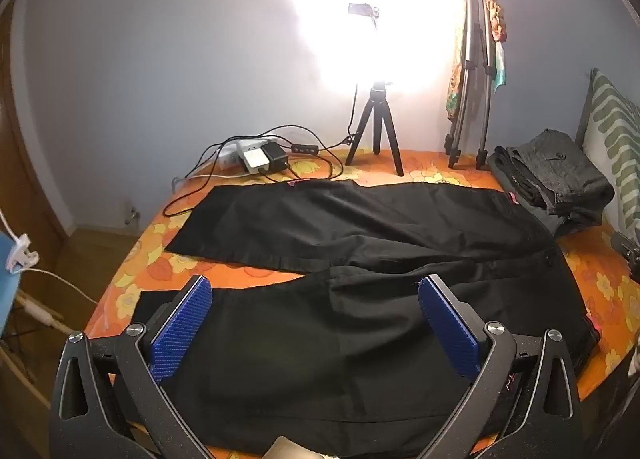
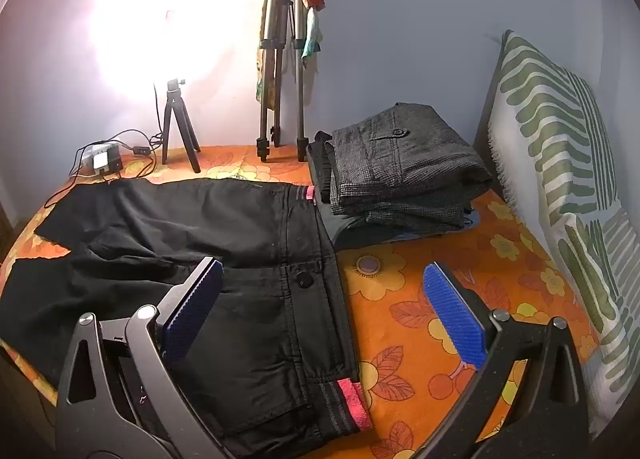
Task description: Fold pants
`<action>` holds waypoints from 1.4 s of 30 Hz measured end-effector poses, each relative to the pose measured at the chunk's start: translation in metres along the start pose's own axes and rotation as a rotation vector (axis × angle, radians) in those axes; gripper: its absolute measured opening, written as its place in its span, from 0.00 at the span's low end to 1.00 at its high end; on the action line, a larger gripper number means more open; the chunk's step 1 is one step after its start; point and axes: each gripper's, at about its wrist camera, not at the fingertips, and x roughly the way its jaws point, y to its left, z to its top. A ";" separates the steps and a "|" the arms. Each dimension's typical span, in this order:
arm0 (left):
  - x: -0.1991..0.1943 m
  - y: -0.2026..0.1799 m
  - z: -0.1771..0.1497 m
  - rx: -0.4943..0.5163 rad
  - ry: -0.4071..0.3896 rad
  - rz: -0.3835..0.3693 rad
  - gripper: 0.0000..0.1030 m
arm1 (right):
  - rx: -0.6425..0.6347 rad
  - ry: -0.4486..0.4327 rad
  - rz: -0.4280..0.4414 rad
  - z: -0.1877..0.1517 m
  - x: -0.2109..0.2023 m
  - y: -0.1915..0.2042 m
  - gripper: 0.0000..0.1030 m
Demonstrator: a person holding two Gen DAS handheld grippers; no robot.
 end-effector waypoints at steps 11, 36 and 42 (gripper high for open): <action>-0.009 -0.001 -0.005 0.023 -0.014 0.028 1.00 | 0.001 -0.018 0.016 -0.004 -0.004 0.004 0.99; -0.068 0.022 -0.042 -0.010 -0.031 0.053 1.00 | -0.067 -0.057 0.057 -0.024 -0.050 0.024 0.99; -0.072 0.018 -0.044 0.007 -0.044 0.059 1.00 | -0.079 -0.076 0.075 -0.026 -0.057 0.030 0.99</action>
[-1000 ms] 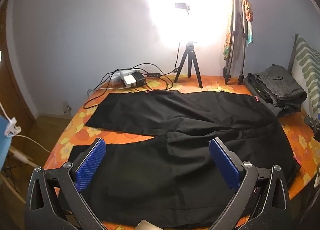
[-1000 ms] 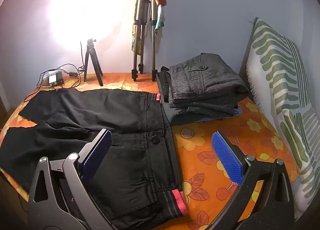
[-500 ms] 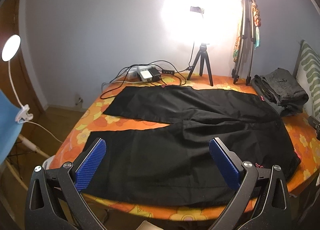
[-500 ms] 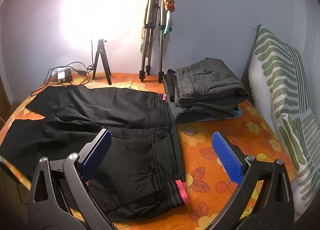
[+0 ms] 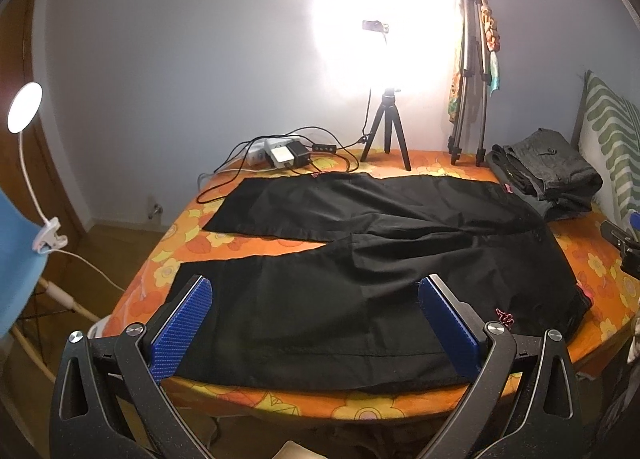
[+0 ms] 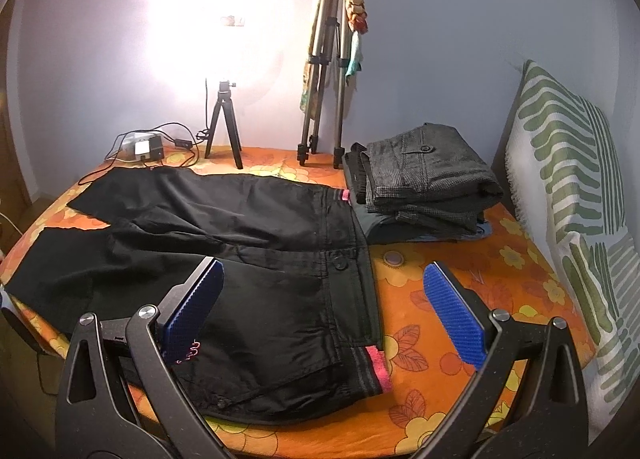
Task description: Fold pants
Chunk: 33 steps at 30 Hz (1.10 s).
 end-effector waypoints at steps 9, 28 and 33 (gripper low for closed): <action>0.001 0.001 0.001 0.001 -0.002 0.002 1.00 | 0.006 -0.002 0.003 0.000 -0.003 -0.001 0.99; 0.000 -0.002 0.002 0.001 -0.010 -0.001 1.00 | 0.003 0.011 0.012 -0.002 0.000 -0.002 0.99; 0.000 -0.002 0.002 0.001 -0.010 0.000 1.00 | 0.005 0.013 0.011 -0.002 0.001 -0.002 0.99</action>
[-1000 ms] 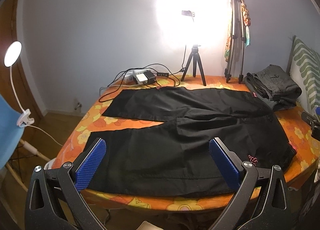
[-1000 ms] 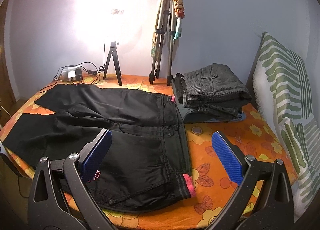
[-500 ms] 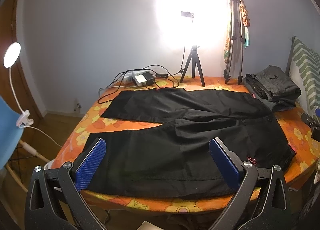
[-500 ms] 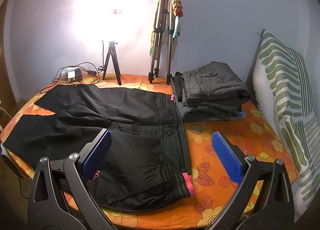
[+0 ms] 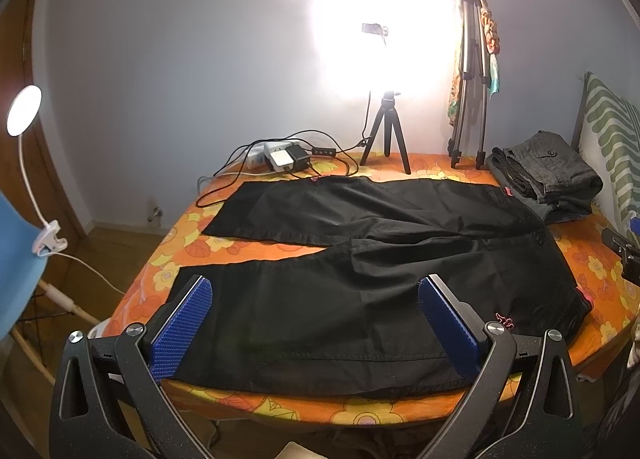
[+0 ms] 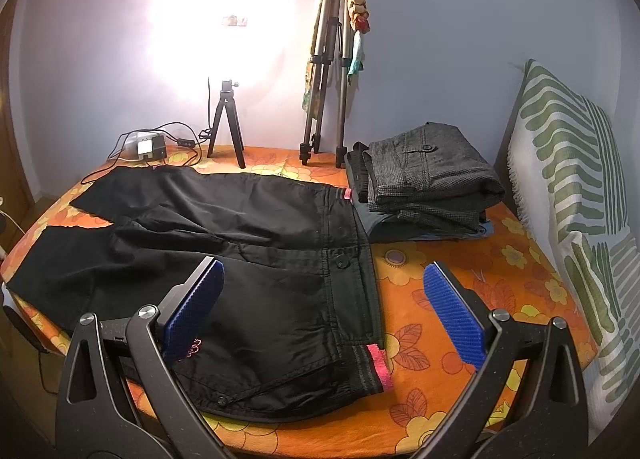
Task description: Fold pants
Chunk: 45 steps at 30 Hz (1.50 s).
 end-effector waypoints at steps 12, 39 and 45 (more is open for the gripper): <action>0.000 0.000 0.000 0.001 -0.001 0.002 1.00 | 0.000 0.000 0.000 0.000 0.000 0.000 0.99; 0.017 0.014 0.002 -0.019 0.033 0.007 1.00 | -0.006 0.025 0.037 -0.001 0.013 -0.001 0.99; 0.031 0.025 0.006 -0.040 0.042 0.028 0.98 | 0.052 0.071 0.093 0.008 0.027 -0.016 0.95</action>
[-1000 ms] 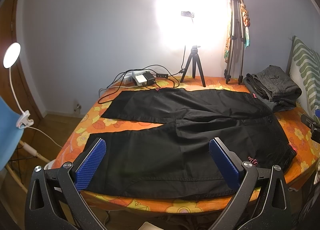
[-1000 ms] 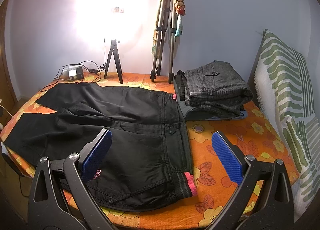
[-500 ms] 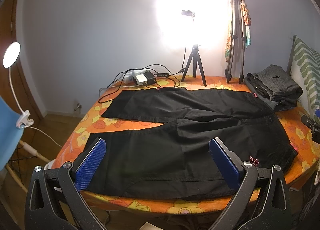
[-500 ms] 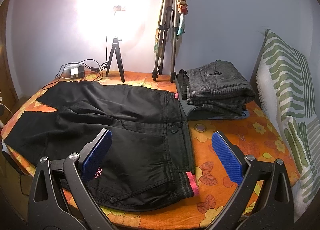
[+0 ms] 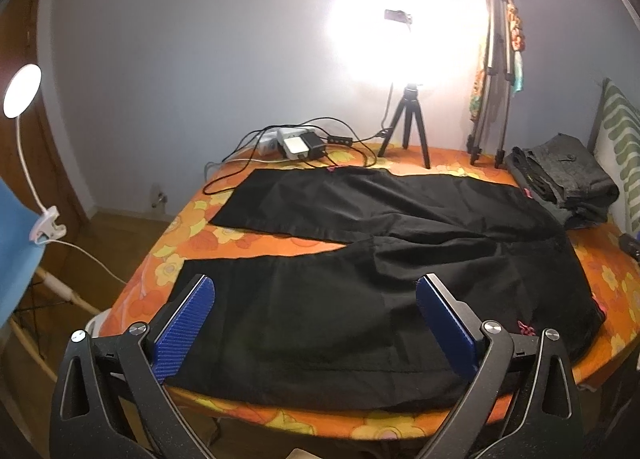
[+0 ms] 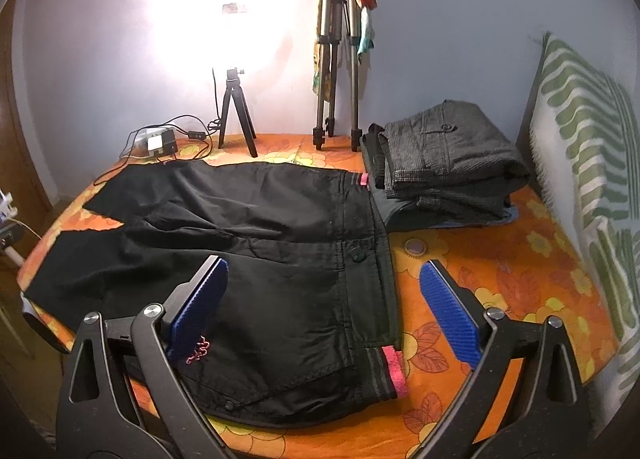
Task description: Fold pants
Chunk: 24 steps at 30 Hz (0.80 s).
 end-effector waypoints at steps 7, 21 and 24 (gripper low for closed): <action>0.022 0.017 0.007 -0.051 0.040 -0.017 0.87 | -0.008 0.009 0.022 0.013 0.012 -0.008 0.95; 0.061 0.047 0.013 -0.132 0.110 -0.005 0.68 | -0.066 0.045 -0.003 0.021 0.054 -0.018 0.87; 0.069 0.051 0.018 -0.140 0.111 0.003 0.65 | -0.066 0.058 0.005 0.025 0.070 -0.016 0.87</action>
